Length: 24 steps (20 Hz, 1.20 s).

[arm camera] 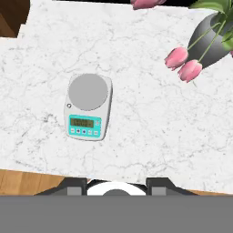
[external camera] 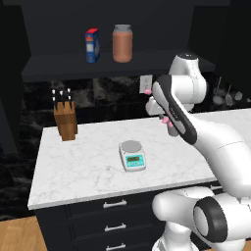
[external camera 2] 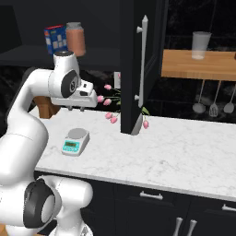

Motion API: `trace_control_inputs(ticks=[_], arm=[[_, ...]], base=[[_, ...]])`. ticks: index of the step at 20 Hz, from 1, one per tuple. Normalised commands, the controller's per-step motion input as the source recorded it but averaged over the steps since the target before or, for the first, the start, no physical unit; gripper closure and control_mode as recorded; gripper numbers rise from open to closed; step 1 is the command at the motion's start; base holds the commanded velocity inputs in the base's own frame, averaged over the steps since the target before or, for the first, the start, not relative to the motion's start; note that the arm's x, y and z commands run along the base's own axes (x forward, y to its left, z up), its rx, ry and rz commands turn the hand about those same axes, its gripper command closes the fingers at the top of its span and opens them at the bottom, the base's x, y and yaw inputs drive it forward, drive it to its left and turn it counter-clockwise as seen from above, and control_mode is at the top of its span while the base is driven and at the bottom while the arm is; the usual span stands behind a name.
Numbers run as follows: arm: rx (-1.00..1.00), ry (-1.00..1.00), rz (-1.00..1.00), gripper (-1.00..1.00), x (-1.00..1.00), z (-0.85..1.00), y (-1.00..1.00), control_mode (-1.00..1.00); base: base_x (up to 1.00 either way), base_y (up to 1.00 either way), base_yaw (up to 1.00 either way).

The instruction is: Pick the honey bottle and place it on the digital scale for weighing, and close the cabinet.

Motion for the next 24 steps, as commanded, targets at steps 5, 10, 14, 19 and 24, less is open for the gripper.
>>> trace_control_inputs(ticks=[5, 10, 14, 19, 24], arm=[[0.0, -0.02, 0.01, -1.0, -0.3, 0.0, 0.02, -1.0], [-0.02, -0.01, 0.08, -1.0, -0.68, -0.03, 0.16, -1.0], [0.0, -0.24, 0.12, -1.0, -0.83, 0.15, 0.14, -1.0], [0.0, -0.38, 0.03, -1.0, -0.49, 0.52, 0.16, -1.0], [0.02, -0.26, 0.04, -1.0, -0.09, 0.62, 0.05, -1.0]], base=[[0.0, 0.0, 0.0], [0.0, 0.0, 0.0], [0.0, 0.0, 0.0], [0.0, 0.0, 0.0], [0.0, 0.0, 0.0]])
